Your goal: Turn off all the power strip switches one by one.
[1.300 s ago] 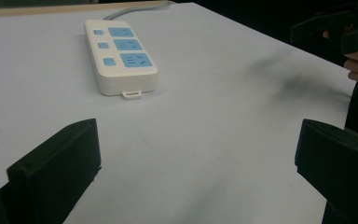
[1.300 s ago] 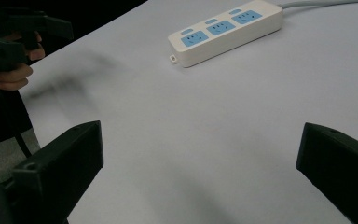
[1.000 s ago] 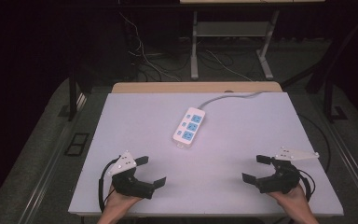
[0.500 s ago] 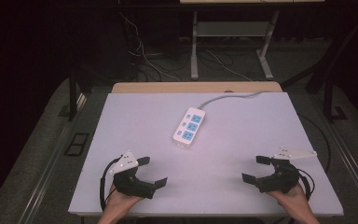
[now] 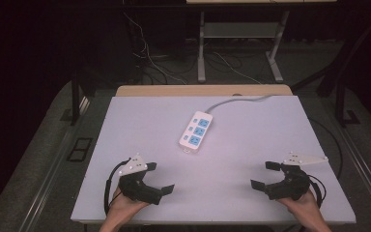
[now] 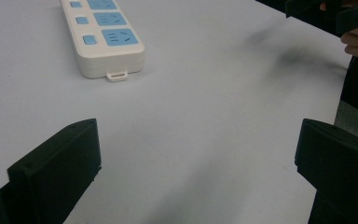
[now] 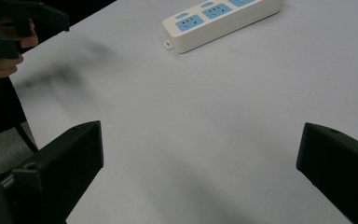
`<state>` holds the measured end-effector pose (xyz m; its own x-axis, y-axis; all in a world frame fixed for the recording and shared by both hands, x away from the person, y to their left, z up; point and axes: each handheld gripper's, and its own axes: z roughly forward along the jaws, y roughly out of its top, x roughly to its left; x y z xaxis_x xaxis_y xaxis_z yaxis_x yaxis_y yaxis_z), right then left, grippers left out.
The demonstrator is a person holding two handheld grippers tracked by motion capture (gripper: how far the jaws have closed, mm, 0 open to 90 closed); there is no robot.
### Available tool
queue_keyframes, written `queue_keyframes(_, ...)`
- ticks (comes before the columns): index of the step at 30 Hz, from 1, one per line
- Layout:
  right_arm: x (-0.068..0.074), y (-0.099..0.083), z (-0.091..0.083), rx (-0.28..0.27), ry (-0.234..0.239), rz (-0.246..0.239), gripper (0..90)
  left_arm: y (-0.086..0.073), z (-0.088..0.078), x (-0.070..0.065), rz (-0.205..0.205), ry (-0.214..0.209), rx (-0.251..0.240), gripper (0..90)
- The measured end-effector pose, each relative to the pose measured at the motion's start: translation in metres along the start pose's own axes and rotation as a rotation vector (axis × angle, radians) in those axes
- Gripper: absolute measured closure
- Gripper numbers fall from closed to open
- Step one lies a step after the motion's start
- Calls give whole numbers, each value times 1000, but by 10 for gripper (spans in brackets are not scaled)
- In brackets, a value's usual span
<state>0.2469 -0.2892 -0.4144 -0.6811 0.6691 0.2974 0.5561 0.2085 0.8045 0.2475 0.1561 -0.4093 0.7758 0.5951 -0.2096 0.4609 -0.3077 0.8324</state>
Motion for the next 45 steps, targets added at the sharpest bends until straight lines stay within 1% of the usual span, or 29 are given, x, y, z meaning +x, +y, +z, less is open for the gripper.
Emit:
queue_keyframes(3,-1,0,-1,-4,-2,1,3,3,2,1,1,-6,23,0)
queue_keyframes(4,-1,0,-1,-4,-2,1,3,4,3,1,-5,-10,30,0)
queue_keyframes(7,-2,0,-1,-6,-5,3,3,9,9,2,-3,-22,63,0)
queue_keyframes(9,-2,0,-1,-5,-5,2,3,11,11,2,-2,-25,72,0)
queue_keyframes(17,-1,0,-1,-3,-6,0,3,24,15,4,13,-34,84,0)
queue_keyframes(27,-2,0,-1,0,-6,-2,3,44,17,7,40,-36,106,0)
queue_keyframes(36,-1,-1,0,5,-8,-10,3,59,24,10,58,-50,140,0)
queue_keyframes(37,-1,-1,-1,7,-8,-10,3,63,26,11,59,-50,142,0)
queue_keyframes(45,-1,-1,-1,7,-9,-11,3,76,28,15,74,-49,158,0)
